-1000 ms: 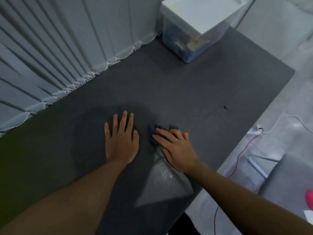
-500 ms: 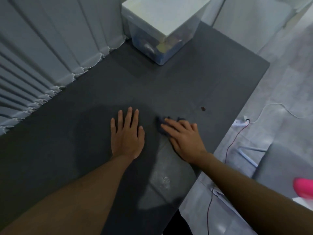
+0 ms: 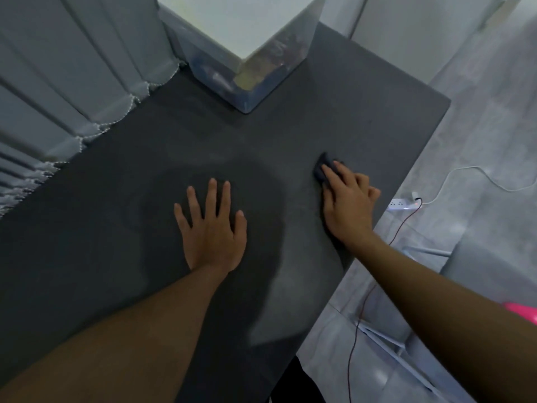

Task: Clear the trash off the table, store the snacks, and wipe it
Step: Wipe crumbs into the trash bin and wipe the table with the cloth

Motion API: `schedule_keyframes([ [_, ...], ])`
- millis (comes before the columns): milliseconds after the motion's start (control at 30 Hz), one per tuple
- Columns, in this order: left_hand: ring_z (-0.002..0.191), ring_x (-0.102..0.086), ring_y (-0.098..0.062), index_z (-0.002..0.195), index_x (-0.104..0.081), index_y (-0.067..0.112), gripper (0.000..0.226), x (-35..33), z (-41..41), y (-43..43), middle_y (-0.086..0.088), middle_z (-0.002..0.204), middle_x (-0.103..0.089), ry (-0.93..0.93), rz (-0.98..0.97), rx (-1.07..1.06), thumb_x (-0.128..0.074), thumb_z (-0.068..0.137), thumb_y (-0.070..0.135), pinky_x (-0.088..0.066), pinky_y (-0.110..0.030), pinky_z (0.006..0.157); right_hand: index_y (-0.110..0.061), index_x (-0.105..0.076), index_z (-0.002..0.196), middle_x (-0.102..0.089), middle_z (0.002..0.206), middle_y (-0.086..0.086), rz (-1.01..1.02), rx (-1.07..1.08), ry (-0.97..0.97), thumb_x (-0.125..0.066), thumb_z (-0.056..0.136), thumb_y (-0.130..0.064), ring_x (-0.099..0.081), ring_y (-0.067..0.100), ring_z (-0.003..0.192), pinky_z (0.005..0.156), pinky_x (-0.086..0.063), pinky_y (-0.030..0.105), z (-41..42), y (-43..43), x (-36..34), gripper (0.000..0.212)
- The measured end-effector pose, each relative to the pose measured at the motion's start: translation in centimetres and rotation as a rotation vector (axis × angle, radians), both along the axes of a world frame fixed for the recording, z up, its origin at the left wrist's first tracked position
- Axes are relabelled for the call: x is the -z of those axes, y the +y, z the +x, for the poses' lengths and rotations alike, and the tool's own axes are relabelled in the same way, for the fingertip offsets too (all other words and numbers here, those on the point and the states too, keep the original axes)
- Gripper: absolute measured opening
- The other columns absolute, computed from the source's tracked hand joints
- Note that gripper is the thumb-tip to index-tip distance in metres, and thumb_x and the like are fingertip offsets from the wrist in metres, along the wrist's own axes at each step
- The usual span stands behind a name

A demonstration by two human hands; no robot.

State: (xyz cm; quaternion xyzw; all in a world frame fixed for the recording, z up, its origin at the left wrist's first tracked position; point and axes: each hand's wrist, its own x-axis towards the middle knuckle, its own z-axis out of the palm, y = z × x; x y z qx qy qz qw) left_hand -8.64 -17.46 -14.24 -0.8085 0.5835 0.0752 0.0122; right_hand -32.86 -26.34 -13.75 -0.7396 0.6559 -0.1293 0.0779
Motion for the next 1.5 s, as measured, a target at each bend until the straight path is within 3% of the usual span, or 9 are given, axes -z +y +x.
schedule_keyframes([
  [267,0.151,0.005,-0.032,0.157,-0.002,0.031,0.066,-0.3,0.0,-0.2,0.006,0.166,-0.001,-0.003,0.012,-0.005,-0.015,0.096,0.053,-0.003,-0.06,0.119,-0.034,-0.053,0.14,-0.049,0.147,-0.009,-0.089,-0.505,0.057,-0.044,0.102,-0.035,-0.049,0.024,0.11,0.084,-0.033,0.04,0.8,-0.3,-0.1,0.039],
  [467,0.151,0.005,-0.032,0.157,-0.003,0.031,0.066,-0.4,0.0,-0.3,0.006,0.165,0.0,-0.006,0.021,-0.002,-0.016,0.096,0.053,-0.004,-0.059,0.119,-0.028,-0.051,0.141,-0.043,0.152,-0.004,0.002,0.048,-0.058,-0.042,0.101,-0.034,-0.04,0.029,0.123,0.089,-0.027,0.04,4.4,-6.3,0.2,0.041],
  [667,0.151,0.005,-0.032,0.157,-0.001,0.031,0.066,-0.3,0.0,-0.3,0.005,0.166,-0.001,-0.02,0.033,0.002,-0.017,0.097,0.053,-0.006,-0.06,0.118,-0.028,-0.056,0.138,-0.05,0.146,-0.006,-0.092,-0.579,0.04,-0.044,0.102,-0.034,-0.048,0.026,0.109,0.08,-0.031,0.038,6.8,-4.6,0.2,0.039],
  [867,0.152,0.003,-0.033,0.157,-0.004,0.03,0.066,-0.5,0.0,-0.4,0.005,0.166,-0.001,-0.023,0.038,0.01,-0.02,0.097,0.052,-0.007,-0.06,0.118,-0.027,-0.05,0.142,-0.044,0.151,-0.004,-0.022,-0.075,-0.032,-0.04,0.102,-0.033,-0.041,0.031,0.121,0.089,-0.03,0.042,9.1,-10.5,0.4,0.041],
  [933,0.152,0.002,-0.033,0.157,-0.005,0.03,0.067,-0.5,0.1,-0.4,0.005,0.166,-0.003,-0.019,0.037,0.006,-0.022,0.096,0.052,-0.007,-0.06,0.118,-0.028,-0.051,0.14,-0.044,0.151,-0.007,-0.038,-0.147,-0.039,-0.041,0.101,-0.034,-0.041,0.028,0.119,0.088,-0.031,0.041,10.7,-9.7,0.2,0.041],
  [1067,0.152,0.002,-0.034,0.157,-0.006,0.029,0.067,-0.7,0.1,-0.4,0.004,0.166,-0.003,-0.02,0.051,0.007,-0.022,0.096,0.051,-0.007,-0.06,0.118,-0.027,-0.059,0.135,-0.052,0.145,-0.007,-0.12,-0.64,-0.038,-0.045,0.102,-0.036,-0.048,0.024,0.109,0.081,-0.032,0.037,10.2,-7.9,0.4,0.037],
  [1267,0.152,0.004,-0.033,0.157,-0.003,0.029,0.067,-0.7,0.1,-0.4,0.004,0.166,0.001,-0.007,0.065,0.009,-0.02,0.096,0.052,-0.007,-0.06,0.118,-0.025,-0.055,0.138,-0.051,0.145,-0.005,-0.094,-0.227,-0.036,-0.043,0.101,-0.032,-0.046,0.027,0.114,0.082,-0.026,0.036,11.3,-9.6,0.8,0.039],
  [1433,0.152,0.006,-0.03,0.158,-0.001,0.026,0.071,-0.8,0.1,-0.4,0.006,0.166,0.002,0.005,0.056,-0.005,-0.02,0.096,0.055,-0.005,-0.057,0.12,-0.026,-0.061,0.134,-0.054,0.143,-0.007,-0.151,-0.659,-0.06,-0.047,0.102,-0.032,-0.049,0.023,0.109,0.081,-0.029,0.033,11.4,-7.5,0.6,0.035],
  [1500,0.152,0.006,-0.025,0.158,0.0,0.022,0.075,-0.8,0.3,-0.3,0.006,0.165,0.003,0.028,0.039,-0.029,-0.021,0.095,0.056,-0.004,-0.053,0.121,-0.025,-0.06,0.134,-0.055,0.142,-0.006,-0.151,-0.599,-0.041,-0.047,0.102,-0.031,-0.051,0.024,0.108,0.081,-0.03,0.034,11.5,-8.3,0.5,0.035],
])
